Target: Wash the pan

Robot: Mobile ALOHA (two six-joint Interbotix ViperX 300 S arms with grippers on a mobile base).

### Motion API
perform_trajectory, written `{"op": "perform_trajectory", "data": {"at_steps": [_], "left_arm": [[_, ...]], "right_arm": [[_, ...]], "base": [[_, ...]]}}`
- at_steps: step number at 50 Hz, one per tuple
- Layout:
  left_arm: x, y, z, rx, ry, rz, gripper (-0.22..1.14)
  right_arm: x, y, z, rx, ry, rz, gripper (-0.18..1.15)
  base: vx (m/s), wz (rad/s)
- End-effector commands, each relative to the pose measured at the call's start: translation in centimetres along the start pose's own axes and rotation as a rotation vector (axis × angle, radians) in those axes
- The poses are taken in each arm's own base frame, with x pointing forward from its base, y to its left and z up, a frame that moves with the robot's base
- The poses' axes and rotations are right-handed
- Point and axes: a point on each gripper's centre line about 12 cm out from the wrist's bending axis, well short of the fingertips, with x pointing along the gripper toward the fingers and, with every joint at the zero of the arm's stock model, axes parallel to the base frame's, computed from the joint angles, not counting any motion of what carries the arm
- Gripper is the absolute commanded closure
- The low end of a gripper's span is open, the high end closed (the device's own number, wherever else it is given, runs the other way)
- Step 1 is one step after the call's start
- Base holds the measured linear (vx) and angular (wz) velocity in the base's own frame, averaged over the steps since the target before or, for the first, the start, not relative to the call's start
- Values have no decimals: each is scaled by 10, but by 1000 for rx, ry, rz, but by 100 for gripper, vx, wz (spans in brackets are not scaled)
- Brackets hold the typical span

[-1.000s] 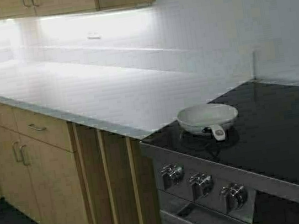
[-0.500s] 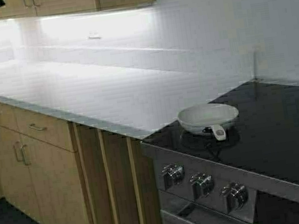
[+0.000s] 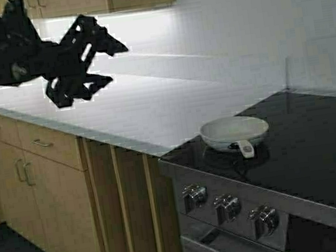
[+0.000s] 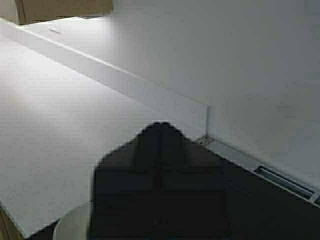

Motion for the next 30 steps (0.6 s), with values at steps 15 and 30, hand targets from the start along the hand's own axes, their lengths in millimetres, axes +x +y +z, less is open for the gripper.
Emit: {"op": "perform_trajectory", "data": {"at_steps": [15, 30], "left_arm": [[81, 38, -78, -196, 94, -94, -6], [118, 41, -118, -258, 159, -106, -6]], "right_arm": [[2, 0, 2, -2, 0, -1, 91], [2, 0, 0, -2, 3, -1, 91]], "base": [[0, 0], [0, 0]]}}
